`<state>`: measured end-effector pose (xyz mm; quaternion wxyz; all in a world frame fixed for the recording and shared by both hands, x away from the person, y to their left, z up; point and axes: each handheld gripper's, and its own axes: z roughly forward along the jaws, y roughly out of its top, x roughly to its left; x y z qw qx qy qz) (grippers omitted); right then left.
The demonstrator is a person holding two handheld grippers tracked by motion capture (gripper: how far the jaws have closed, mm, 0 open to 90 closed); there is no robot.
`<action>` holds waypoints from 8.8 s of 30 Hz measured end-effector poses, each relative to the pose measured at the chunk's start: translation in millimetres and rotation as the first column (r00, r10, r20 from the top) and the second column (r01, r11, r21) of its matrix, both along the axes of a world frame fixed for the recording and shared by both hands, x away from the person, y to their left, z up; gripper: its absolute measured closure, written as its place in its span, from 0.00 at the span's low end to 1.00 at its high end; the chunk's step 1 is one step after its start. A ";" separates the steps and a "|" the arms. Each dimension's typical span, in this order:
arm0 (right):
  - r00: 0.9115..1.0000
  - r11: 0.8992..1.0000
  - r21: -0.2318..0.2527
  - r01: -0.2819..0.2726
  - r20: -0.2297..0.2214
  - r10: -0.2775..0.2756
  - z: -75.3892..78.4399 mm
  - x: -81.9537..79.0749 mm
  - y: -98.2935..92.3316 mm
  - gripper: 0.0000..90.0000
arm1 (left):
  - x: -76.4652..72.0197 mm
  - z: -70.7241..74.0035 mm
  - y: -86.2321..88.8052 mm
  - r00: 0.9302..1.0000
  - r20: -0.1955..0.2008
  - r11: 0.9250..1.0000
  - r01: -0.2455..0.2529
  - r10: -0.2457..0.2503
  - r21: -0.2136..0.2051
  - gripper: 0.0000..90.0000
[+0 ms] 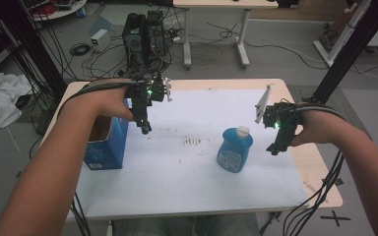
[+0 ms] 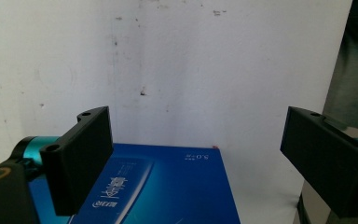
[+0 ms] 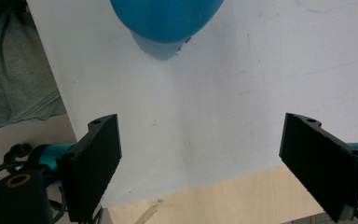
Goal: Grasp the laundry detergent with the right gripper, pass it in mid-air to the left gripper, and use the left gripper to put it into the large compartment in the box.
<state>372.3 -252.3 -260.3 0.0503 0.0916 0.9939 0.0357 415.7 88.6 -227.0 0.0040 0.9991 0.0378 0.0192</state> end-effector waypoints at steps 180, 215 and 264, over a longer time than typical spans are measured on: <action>0.911 0.426 0.881 0.204 -0.012 -0.412 -164.3 -42.7 -3.2 0.37 | -21.9 -0.4 10.2 0.999 0.031 1.000 0.012 -0.012 0.007 0.10; 0.927 0.467 0.872 0.146 0.044 -0.372 -147.4 -44.1 3.0 0.50 | -30.1 3.0 2.7 0.999 0.029 0.999 0.036 -0.036 0.006 0.10; 0.986 0.493 0.858 -0.146 0.087 0.140 -112.8 -36.1 142.7 0.50 | -69.7 -11.4 -26.8 0.991 -0.052 0.992 0.123 -0.124 -0.021 0.10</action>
